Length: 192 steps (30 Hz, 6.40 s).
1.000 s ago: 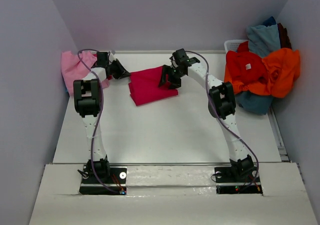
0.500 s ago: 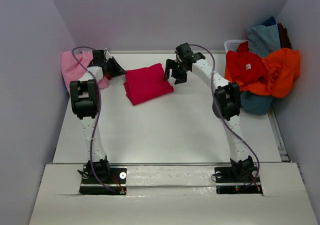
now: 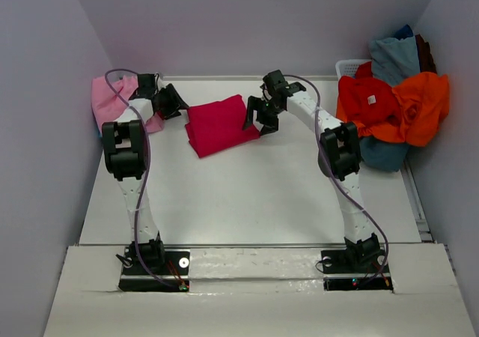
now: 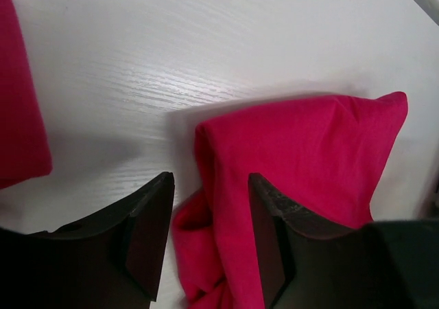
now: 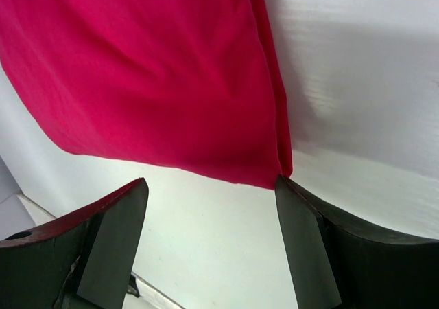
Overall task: Fold and stack the t-shirts
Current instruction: Fold the tshirt
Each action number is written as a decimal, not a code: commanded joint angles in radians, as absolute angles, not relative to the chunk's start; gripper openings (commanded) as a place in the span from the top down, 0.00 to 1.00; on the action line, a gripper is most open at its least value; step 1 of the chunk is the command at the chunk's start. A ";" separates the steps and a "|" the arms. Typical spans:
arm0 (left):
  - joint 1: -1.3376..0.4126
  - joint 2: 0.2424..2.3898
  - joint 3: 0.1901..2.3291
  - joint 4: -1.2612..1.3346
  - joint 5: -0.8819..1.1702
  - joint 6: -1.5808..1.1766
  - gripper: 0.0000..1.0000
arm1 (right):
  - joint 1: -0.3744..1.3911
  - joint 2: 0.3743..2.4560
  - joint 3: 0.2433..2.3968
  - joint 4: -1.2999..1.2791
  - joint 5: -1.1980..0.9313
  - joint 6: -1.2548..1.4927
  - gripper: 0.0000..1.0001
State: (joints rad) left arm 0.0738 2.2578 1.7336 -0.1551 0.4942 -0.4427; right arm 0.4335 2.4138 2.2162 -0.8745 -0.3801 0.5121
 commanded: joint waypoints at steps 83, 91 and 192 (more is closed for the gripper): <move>-0.172 2.296 1.914 -0.572 0.239 -0.340 0.46 | 0.437 2.272 1.861 -0.541 -0.560 0.776 0.75; -0.181 2.283 1.867 -0.589 0.235 -0.359 0.48 | 0.437 2.256 1.940 -0.641 -0.518 0.730 0.69; -0.362 1.884 1.462 -0.463 0.489 -0.545 0.83 | 0.362 2.381 2.174 -0.931 -0.603 0.552 0.64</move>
State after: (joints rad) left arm -0.3576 1.9190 1.3590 -0.4198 0.4812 -0.5892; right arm 0.3668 2.4928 2.1910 -0.8948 -0.6216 0.5892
